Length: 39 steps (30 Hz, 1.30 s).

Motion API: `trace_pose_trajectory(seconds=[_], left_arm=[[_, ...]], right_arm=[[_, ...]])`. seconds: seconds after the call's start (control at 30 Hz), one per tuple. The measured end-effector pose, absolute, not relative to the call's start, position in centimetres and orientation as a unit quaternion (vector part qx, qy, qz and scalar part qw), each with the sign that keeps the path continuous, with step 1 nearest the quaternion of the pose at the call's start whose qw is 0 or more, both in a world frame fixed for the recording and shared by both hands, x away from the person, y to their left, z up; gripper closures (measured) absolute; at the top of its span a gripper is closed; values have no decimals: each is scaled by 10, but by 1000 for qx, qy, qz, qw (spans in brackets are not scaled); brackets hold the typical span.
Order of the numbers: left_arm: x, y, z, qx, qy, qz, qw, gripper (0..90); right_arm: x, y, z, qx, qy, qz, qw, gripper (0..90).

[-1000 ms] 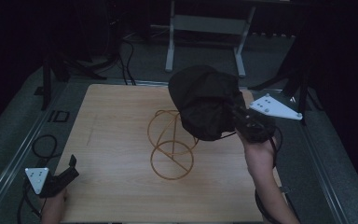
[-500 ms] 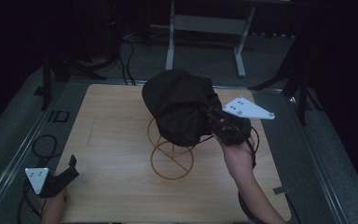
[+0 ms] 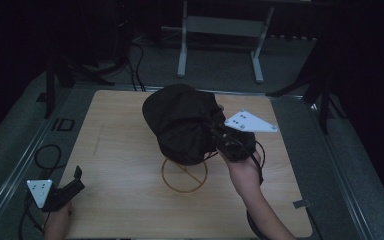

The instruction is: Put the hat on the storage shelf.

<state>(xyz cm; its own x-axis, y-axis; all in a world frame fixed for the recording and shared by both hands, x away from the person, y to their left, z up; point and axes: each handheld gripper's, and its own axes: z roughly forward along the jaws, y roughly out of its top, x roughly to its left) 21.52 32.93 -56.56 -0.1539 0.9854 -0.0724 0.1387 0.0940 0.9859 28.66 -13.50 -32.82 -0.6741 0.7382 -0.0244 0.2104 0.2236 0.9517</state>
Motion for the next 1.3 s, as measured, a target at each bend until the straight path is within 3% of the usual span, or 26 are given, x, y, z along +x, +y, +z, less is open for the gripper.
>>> trace_pose_trajectory(seconds=[0.67,0.83,1.03,1.2,1.3], left_arm=[[215,329,-565,477,591,477,442,6],[215,329,-565,477,591,477,443,6],[215,329,-566,477,591,476,444,6],[215,329,-566,476,590,477,445,6],[215,329,-566,476,590,477,445,6]], right_arm=[[286,-132,-364,330,754,525,215,863],[286,-133,-365,327,753,534,203,745],[285,-131,-366,325,753,533,208,708],[282,-129,-368,325,753,526,225,551],[284,-129,-370,328,755,521,224,540]])
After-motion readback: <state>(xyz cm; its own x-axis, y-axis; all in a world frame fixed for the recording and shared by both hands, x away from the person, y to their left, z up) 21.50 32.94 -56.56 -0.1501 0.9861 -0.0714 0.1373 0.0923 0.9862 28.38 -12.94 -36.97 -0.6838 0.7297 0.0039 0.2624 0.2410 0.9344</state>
